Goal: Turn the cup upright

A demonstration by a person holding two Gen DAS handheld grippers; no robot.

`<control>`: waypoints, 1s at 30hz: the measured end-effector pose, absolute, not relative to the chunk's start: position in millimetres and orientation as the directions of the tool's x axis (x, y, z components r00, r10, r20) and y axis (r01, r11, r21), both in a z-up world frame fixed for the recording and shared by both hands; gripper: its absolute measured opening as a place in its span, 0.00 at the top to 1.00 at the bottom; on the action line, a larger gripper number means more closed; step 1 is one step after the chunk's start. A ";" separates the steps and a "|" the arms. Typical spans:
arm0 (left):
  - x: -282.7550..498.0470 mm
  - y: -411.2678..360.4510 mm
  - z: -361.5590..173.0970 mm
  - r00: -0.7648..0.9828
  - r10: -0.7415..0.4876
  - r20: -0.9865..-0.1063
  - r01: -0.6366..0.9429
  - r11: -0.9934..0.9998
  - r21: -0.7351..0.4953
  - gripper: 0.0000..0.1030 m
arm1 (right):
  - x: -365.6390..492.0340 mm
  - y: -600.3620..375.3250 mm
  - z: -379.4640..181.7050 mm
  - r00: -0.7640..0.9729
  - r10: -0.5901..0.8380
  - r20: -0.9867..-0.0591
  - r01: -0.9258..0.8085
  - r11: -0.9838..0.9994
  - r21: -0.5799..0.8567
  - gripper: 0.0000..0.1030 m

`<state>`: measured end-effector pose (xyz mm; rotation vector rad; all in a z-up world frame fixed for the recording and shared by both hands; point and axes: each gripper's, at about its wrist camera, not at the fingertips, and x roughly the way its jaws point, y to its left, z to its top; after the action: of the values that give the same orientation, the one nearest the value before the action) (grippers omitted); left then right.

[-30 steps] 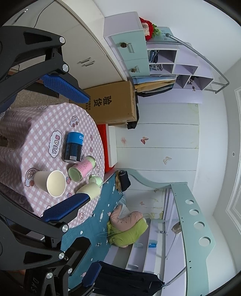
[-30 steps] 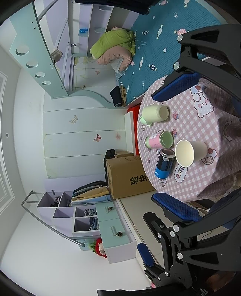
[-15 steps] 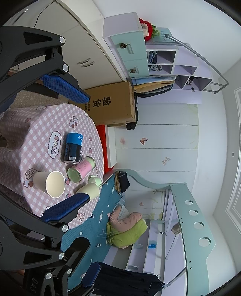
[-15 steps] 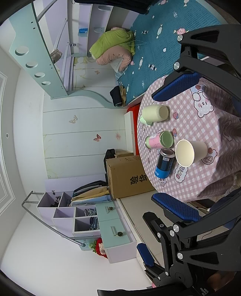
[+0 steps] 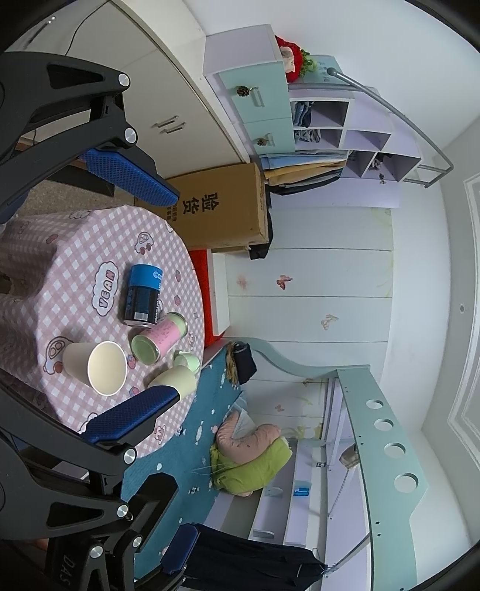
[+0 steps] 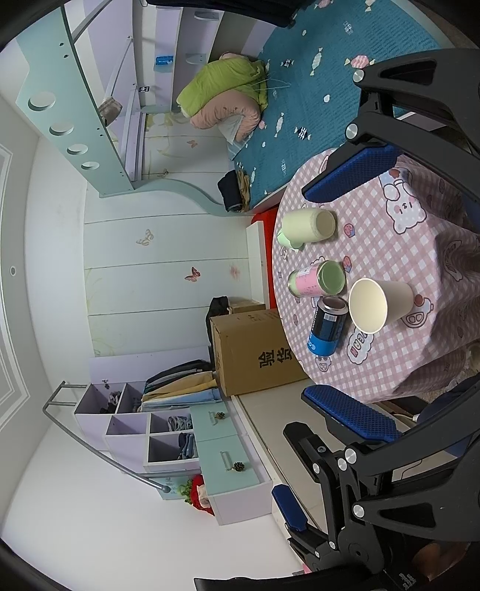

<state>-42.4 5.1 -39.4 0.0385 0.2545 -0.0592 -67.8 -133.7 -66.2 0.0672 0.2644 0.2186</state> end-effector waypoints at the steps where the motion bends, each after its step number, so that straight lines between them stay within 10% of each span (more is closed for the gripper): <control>1: -42.3 5.9 -39.6 0.966 -0.054 -0.254 0.064 0.998 0.030 0.05 | -67.9 -133.6 -66.4 0.942 0.222 -0.252 -0.205 0.974 0.093 0.07; 30: -37.9 4.4 -44.2 0.965 -0.047 -0.256 0.059 0.997 0.040 0.05 | -59.5 -129.4 -69.2 0.936 0.225 -0.271 -0.203 0.973 0.107 0.07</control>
<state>-37.9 4.4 -44.2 0.0473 0.2581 -0.0533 -59.5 -129.4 -69.2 0.0776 0.2855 0.2192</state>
